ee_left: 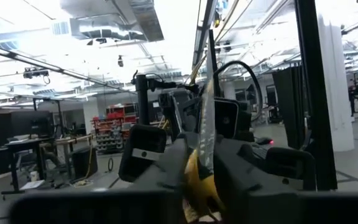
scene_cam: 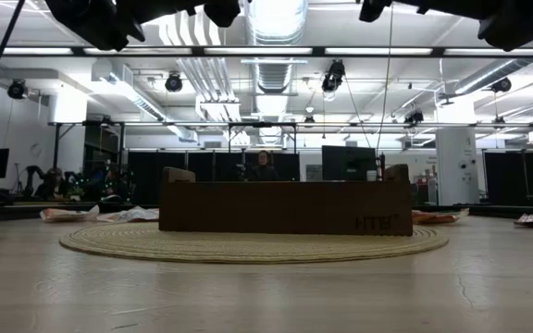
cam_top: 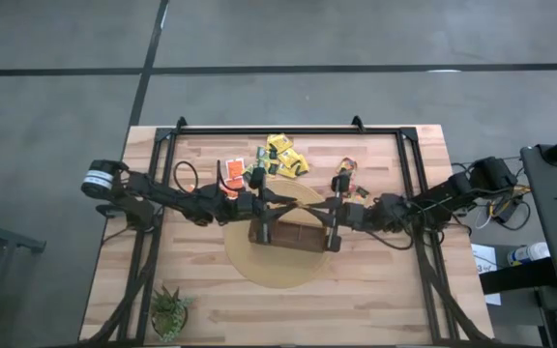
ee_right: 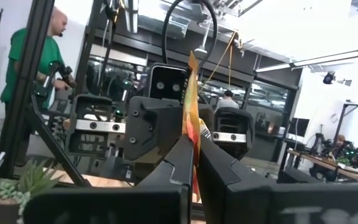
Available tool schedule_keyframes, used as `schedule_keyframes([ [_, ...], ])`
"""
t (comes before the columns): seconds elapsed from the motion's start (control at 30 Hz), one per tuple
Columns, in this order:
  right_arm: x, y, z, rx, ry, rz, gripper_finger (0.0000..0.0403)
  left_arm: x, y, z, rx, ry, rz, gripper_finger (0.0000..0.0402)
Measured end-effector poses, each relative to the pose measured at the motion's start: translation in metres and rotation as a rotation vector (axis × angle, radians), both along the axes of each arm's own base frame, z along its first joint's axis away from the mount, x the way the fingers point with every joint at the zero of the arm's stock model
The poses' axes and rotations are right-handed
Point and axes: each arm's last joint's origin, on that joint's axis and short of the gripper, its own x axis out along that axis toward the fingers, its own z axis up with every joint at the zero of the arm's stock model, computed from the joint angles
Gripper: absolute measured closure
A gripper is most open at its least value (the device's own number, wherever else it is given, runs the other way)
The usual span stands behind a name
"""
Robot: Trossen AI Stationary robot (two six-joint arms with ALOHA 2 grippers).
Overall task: Pick & Place Tea
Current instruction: Put the orange and green tea bag into the wooden organizer
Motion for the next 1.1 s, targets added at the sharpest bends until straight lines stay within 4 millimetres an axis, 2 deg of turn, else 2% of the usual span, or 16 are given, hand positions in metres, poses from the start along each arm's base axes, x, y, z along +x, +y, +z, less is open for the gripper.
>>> schedule_keyframes([
  [0.07, -0.001, 0.0, -0.001, -0.01, 0.004, -0.004, 0.0394, 0.001, 0.0, -0.001, 0.009, 0.013, 0.003, 0.039],
  [0.3, 0.002, 0.0, -0.003, -0.04, 0.064, -0.008, 0.0387, 0.003, 0.0, 0.0, 0.033, 0.074, 0.016, 0.0398],
  [0.4, 0.005, 0.001, 0.0, -0.056, 0.107, -0.01, 0.0355, 0.001, 0.0, 0.003, 0.041, 0.106, 0.021, 0.0399],
  [0.57, 0.007, 0.0, 0.003, -0.039, 0.226, -0.059, 0.0272, -0.006, 0.002, 0.006, 0.055, 0.193, 0.033, 0.04],
  [0.7, 0.009, -0.002, 0.008, 0.022, 0.373, -0.116, 0.0204, -0.01, 0.003, 0.01, 0.094, 0.43, 0.025, 0.04],
  [0.8, 0.014, -0.004, 0.015, 0.092, 0.457, -0.124, 0.0168, -0.012, 0.003, 0.007, 0.087, 0.65, 0.014, 0.0401],
  [0.93, 0.019, -0.007, 0.014, 0.129, 0.586, -0.13, 0.0144, -0.008, 0.002, 0.001, 0.06, 0.759, 0.014, 0.0401],
  [1.1, 0.024, -0.004, 0.01, 0.121, 0.683, -0.099, 0.0148, -0.003, 0.003, 0.0, 0.057, 0.76, 0.04, 0.0401],
])
